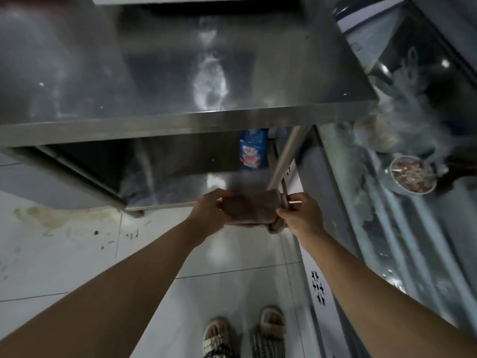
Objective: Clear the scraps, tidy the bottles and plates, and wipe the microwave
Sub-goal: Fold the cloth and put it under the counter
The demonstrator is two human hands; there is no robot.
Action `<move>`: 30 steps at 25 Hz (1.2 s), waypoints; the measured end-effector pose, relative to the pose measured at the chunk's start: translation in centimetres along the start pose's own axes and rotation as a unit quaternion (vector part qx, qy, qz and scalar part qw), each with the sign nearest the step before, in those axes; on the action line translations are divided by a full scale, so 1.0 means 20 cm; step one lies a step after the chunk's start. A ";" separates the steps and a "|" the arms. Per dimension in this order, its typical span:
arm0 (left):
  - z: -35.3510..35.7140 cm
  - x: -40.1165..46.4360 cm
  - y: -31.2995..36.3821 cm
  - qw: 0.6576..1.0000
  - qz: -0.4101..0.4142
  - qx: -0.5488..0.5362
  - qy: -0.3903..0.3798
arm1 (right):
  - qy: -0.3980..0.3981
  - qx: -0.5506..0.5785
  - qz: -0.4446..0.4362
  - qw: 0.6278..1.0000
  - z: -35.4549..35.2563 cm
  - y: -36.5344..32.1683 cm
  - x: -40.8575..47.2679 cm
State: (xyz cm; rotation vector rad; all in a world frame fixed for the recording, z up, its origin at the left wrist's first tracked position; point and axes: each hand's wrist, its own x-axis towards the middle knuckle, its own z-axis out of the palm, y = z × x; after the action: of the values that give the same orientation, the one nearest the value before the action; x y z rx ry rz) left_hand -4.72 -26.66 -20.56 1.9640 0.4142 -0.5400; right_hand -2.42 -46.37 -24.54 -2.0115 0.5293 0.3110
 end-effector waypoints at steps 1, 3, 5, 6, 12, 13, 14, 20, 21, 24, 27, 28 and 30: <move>0.04 0.08 -0.06 1.000 0.004 0.000 0.011 | 0.011 -0.009 -0.010 1.000 0.05 0.05 0.07; 0.11 0.23 -0.18 0.999 0.013 0.009 0.037 | 0.029 -0.025 -0.033 0.999 0.15 0.15 0.19; 0.21 0.42 -0.33 0.998 0.008 -0.006 0.064 | 0.035 -0.042 -0.053 0.997 0.26 0.29 0.34; 0.26 0.51 -0.41 0.997 0.005 -0.018 0.074 | 0.037 -0.048 -0.066 0.996 0.32 0.36 0.43; 0.47 1.09 -0.80 0.991 0.028 -0.025 0.126 | 0.033 -0.049 -0.145 0.988 0.65 0.68 0.91; 0.49 1.18 -0.85 0.988 0.029 -0.041 0.145 | 0.029 -0.053 -0.158 0.986 0.71 0.71 0.98; 0.50 1.27 -0.90 0.985 0.030 -0.054 0.160 | 0.032 -0.058 -0.172 0.983 0.77 0.75 1.06; 0.52 1.77 -1.08 0.982 0.041 -0.048 0.180 | 0.072 -0.055 -0.219 0.971 1.03 0.85 1.44; 0.52 1.82 -1.09 0.981 0.046 -0.034 0.186 | 0.078 -0.064 -0.227 0.969 1.06 0.85 1.48; 0.54 1.98 -1.14 0.978 0.061 -0.012 0.201 | 0.080 -0.062 -0.219 0.971 1.14 0.86 1.62; 0.57 2.08 -1.17 0.977 0.056 -0.022 0.204 | 0.063 -0.098 -0.196 0.974 1.21 0.88 1.71; 0.57 2.08 -1.18 0.977 0.050 0.019 0.208 | 0.050 -0.120 -0.185 0.974 1.22 0.89 1.72; 0.56 2.06 -1.20 0.970 0.040 0.122 0.205 | 0.034 -0.178 -0.181 0.967 1.23 0.91 1.72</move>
State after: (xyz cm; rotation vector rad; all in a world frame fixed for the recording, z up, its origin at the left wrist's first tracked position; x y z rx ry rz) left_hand 15.58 -24.42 -65.05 2.3256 0.5416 -0.1319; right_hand 18.75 -40.30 -65.09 -2.4240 0.1423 0.1167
